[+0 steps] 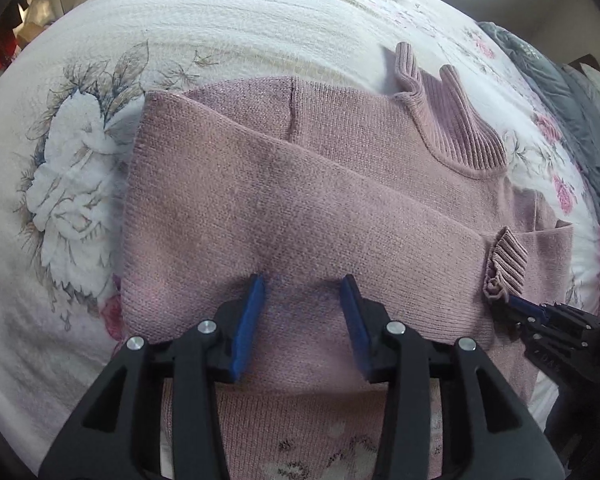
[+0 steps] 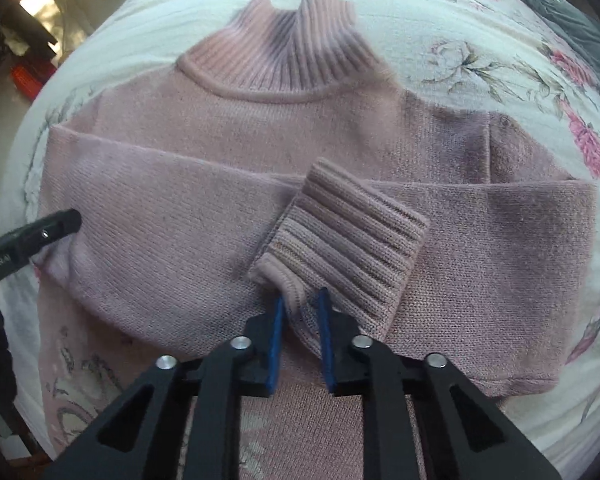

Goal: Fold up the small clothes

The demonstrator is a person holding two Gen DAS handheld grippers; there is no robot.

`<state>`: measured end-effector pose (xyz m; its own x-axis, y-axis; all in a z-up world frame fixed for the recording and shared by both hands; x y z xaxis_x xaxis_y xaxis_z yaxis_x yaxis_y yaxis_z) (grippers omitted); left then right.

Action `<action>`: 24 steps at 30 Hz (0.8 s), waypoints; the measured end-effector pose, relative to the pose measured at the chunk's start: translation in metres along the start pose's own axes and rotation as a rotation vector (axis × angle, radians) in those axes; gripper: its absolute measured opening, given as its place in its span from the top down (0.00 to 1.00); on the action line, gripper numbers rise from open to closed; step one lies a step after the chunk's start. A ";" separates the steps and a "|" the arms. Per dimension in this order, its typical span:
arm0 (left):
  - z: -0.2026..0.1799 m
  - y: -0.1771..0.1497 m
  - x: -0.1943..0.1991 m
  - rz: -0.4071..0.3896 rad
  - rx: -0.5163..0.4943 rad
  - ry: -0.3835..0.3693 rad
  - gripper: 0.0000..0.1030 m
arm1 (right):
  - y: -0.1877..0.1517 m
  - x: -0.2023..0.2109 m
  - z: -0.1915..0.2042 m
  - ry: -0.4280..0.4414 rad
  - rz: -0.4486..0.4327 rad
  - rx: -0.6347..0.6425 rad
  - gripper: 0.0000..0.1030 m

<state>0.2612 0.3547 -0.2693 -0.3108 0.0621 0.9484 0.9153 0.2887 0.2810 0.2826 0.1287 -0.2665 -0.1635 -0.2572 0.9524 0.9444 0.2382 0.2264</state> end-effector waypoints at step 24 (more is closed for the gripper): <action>-0.024 0.003 -0.007 -0.013 -0.100 0.026 0.53 | -0.037 0.013 -0.099 0.057 -0.046 -0.295 0.71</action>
<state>0.2717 0.3324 -0.2716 -0.3177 0.0337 0.9476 0.9324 0.1929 0.3057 0.2733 0.0240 -0.2822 -0.1996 -0.3159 0.9276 0.9798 -0.0547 0.1923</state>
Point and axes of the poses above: each gripper's, at about its wrist camera, not at the fingertips, and x roughly against the way its jaws point, z to its left, y to its top, the point moved 10 cm from there along -x, roughly the way its jaws point, and after that the axes turned 2 degrees about y, right-handed, at the moved point
